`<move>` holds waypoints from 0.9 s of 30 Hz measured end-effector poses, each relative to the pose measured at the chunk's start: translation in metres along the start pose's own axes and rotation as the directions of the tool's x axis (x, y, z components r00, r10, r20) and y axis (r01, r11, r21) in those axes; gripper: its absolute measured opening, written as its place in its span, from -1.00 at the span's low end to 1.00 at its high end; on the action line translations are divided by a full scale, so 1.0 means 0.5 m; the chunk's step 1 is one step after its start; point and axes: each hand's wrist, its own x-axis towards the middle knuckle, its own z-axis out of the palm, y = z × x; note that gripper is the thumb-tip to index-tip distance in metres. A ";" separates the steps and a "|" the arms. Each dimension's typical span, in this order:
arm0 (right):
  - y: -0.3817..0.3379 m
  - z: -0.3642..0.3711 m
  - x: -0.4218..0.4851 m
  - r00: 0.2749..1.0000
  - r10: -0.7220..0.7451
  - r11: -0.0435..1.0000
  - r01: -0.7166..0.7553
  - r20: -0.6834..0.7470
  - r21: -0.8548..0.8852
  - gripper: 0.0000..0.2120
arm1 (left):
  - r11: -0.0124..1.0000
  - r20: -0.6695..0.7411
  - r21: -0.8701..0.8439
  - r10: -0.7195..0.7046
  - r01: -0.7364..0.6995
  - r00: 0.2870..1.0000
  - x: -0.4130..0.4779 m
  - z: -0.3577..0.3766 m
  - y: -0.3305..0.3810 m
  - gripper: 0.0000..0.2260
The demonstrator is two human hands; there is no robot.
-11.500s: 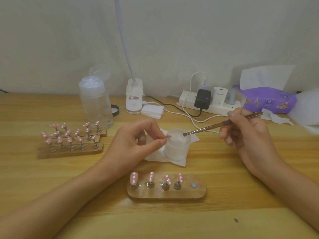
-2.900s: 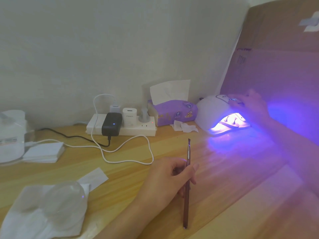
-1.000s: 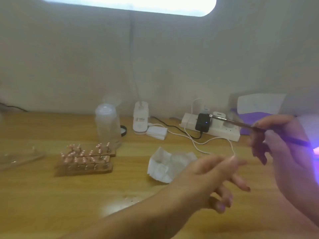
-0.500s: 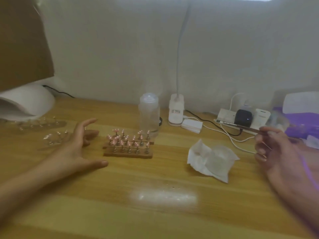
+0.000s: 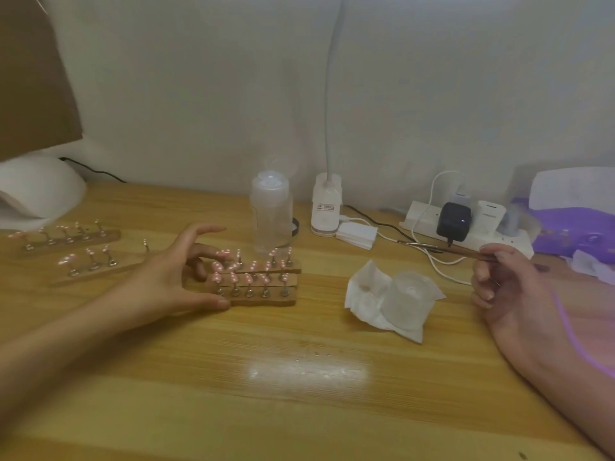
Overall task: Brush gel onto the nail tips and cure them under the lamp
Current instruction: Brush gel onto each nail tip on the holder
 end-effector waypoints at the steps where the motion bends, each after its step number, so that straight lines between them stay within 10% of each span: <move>1: -0.001 0.000 0.000 1.000 0.003 1.000 -0.003 -0.003 0.008 -0.76 | 1.000 0.010 -0.005 0.016 -0.016 1.000 0.004 0.011 0.007 -0.12; 13: -0.009 -0.006 -0.005 0.998 0.067 0.988 -0.066 -0.002 0.137 -0.77 | 0.999 -0.106 -0.001 0.053 -0.053 0.993 0.012 0.061 0.034 -0.23; 27: -0.041 0.020 -0.002 0.995 -0.077 0.994 0.071 0.070 0.080 -0.68 | 0.984 0.159 0.010 0.175 -0.179 0.972 -0.057 0.119 0.130 -0.25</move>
